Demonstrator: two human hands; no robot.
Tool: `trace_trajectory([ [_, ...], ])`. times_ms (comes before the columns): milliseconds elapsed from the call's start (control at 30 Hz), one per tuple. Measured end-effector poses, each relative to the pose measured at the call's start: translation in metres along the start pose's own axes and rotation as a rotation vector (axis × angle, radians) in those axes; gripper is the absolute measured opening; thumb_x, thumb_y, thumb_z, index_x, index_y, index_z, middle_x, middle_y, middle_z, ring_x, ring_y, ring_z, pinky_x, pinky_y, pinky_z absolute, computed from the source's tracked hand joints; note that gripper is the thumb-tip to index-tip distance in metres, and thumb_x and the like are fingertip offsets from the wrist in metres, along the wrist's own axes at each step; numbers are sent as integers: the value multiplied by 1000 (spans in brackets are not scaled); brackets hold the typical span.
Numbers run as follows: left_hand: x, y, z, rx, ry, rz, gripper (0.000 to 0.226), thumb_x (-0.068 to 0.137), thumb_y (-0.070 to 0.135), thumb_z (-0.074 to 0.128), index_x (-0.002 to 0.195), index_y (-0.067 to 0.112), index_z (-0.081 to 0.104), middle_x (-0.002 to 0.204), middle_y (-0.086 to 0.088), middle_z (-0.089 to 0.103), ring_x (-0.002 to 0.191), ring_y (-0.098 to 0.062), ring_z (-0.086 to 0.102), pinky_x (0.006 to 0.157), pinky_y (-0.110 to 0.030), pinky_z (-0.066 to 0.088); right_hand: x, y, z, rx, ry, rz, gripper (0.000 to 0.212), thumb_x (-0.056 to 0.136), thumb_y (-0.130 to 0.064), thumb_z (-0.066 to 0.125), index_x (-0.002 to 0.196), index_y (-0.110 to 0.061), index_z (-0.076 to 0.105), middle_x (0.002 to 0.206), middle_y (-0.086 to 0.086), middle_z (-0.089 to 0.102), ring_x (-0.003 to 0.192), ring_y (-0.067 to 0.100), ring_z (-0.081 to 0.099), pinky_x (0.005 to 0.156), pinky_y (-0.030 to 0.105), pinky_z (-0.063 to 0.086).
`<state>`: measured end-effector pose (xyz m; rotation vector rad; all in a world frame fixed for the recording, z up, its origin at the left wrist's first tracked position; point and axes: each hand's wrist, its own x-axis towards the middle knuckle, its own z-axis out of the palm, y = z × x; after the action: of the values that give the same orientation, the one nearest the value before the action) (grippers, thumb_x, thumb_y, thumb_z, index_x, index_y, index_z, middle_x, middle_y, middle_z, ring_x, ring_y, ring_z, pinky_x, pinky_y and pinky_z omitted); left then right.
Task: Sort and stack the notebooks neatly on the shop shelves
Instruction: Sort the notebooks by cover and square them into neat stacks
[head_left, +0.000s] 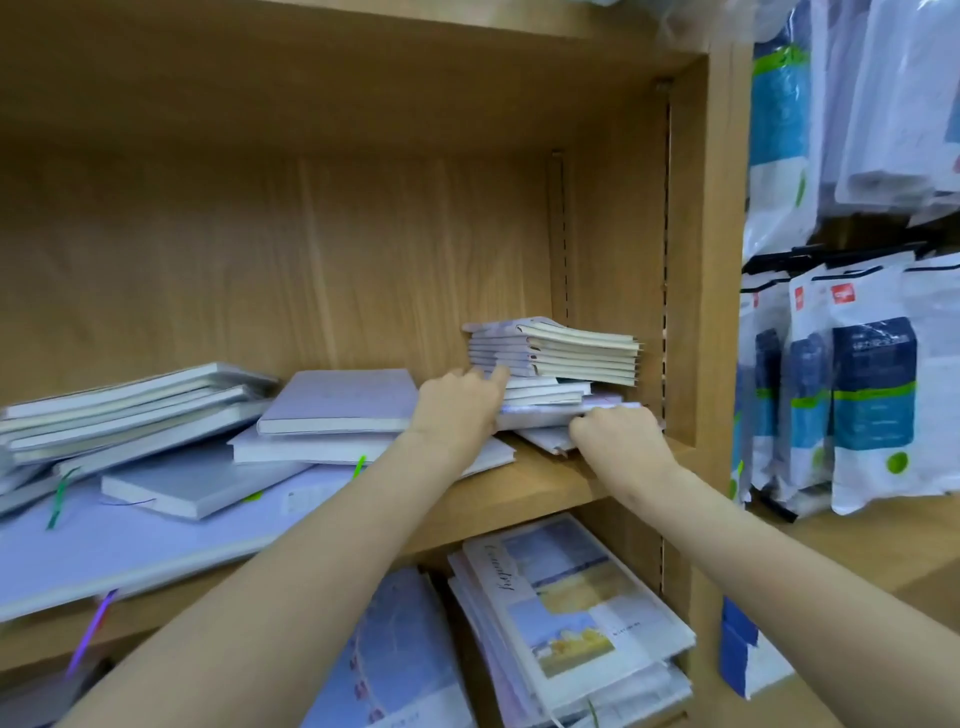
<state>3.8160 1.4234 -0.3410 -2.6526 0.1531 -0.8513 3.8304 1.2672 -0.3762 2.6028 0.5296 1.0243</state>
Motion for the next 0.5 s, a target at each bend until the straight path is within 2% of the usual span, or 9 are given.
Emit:
trace_trajectory([
  [33,2,1,4,-11,-1,-20,50,92,22,54,136,14,31,119,-7,55,110,-27,52,70,-32,37,-3,6,5,3,49,32,7,74,-9,70,80,-12,68,77,7,68,70,21,67,48,24,35],
  [67,4,1,7,-15,8,-40,49,92,19,53,135,14,32,120,-7,55,111,-27,51,71,-33,39,-6,8,6,-1,4,55,9,71,-8,72,77,-13,67,73,5,68,66,20,67,44,23,28],
  [133,9,0,10,-14,31,-62,43,92,15,53,132,14,36,117,-7,58,109,-26,51,69,-32,37,-8,11,18,36,32,51,25,48,-3,83,60,-12,63,54,3,62,46,19,60,39,20,19],
  [167,10,-1,10,-14,32,-64,41,92,13,52,130,14,37,115,-7,59,108,-26,51,68,-31,35,-7,13,23,58,39,38,35,33,-1,86,51,-13,59,44,1,55,35,18,53,37,18,19],
  [233,12,-4,7,-25,19,-70,38,92,11,52,127,13,39,113,-8,60,107,-26,51,67,-31,33,-4,18,25,110,116,47,41,25,-1,87,46,-14,54,38,-2,48,28,17,46,35,17,20],
  [300,15,-11,1,-46,11,-88,36,92,11,51,126,13,40,113,-9,59,106,-28,52,67,-32,33,-1,19,12,113,180,24,39,30,-3,88,46,-14,54,37,-2,48,27,18,45,36,16,20],
  [367,20,-18,-6,-73,-7,-115,34,92,12,52,124,13,42,117,-11,58,108,-32,53,69,-33,32,1,23,-8,146,263,27,33,41,-7,89,51,-14,59,41,0,52,30,21,50,35,17,30],
  [433,21,-22,-9,-80,-33,-121,33,92,14,53,124,13,44,119,-13,56,110,-34,53,70,-33,32,0,34,-29,249,418,47,17,63,-13,83,65,-13,66,52,4,60,42,24,58,38,25,43],
  [500,18,-21,-6,-90,-65,-90,33,91,14,53,122,11,45,117,-14,57,108,-34,53,70,-34,34,-1,49,-59,317,490,36,8,83,-19,66,84,-11,68,70,6,66,61,29,63,50,37,51],
])
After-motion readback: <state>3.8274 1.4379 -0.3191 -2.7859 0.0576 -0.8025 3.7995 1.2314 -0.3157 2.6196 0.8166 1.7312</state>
